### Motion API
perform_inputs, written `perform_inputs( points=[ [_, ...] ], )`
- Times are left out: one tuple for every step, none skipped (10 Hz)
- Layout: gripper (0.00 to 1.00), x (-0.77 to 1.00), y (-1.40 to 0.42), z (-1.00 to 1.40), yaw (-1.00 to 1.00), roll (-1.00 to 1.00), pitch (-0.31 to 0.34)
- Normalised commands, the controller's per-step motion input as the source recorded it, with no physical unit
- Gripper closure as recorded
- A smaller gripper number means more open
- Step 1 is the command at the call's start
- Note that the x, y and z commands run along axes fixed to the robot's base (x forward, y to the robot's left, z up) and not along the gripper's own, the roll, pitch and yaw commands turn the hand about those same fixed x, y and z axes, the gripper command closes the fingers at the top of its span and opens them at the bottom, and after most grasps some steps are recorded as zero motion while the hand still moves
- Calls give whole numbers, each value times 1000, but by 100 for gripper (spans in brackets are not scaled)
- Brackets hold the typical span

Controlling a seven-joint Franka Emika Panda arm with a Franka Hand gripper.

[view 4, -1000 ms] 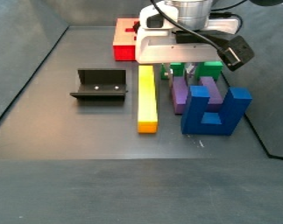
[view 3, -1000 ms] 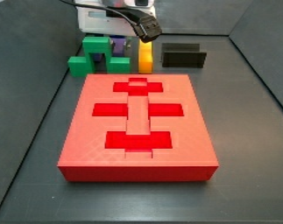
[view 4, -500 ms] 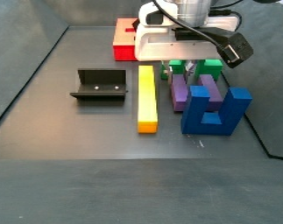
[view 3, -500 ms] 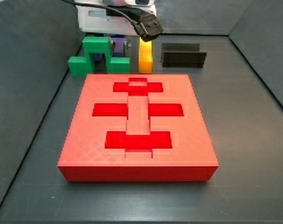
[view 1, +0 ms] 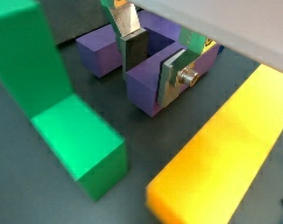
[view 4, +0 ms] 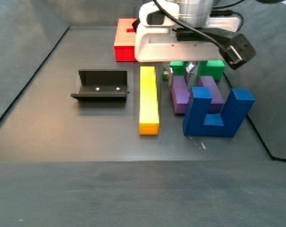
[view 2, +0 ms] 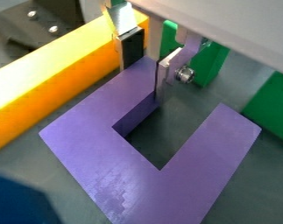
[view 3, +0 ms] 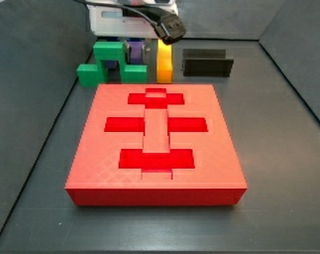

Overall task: Pick up the purple object. Move up. Place the purple object on the fixture. Regrasp the purple object. Move to above the board. Insert the purple object.
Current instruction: Move up, then place the purple object on the fixture.

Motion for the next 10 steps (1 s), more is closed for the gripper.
perform_inputs(
  points=[
    [100, 22, -91, 821, -38, -10, -2],
    [100, -15, -78, 541, -31, 1, 21],
    [100, -8, -44, 336, -19, 14, 6],
    [100, 0, 0, 0, 0, 0, -11],
    [100, 43, 0, 0, -3, -171, -9],
    [100, 334, 0, 297, 0, -280, 0],
    [100, 629, 0, 529, -120, -243, 180],
    [100, 760, -23, 537, -151, -291, 146],
    [100, 854, -63, 491, -131, -280, 157],
    [100, 931, -49, 337, -111, -297, 163]
  ],
)
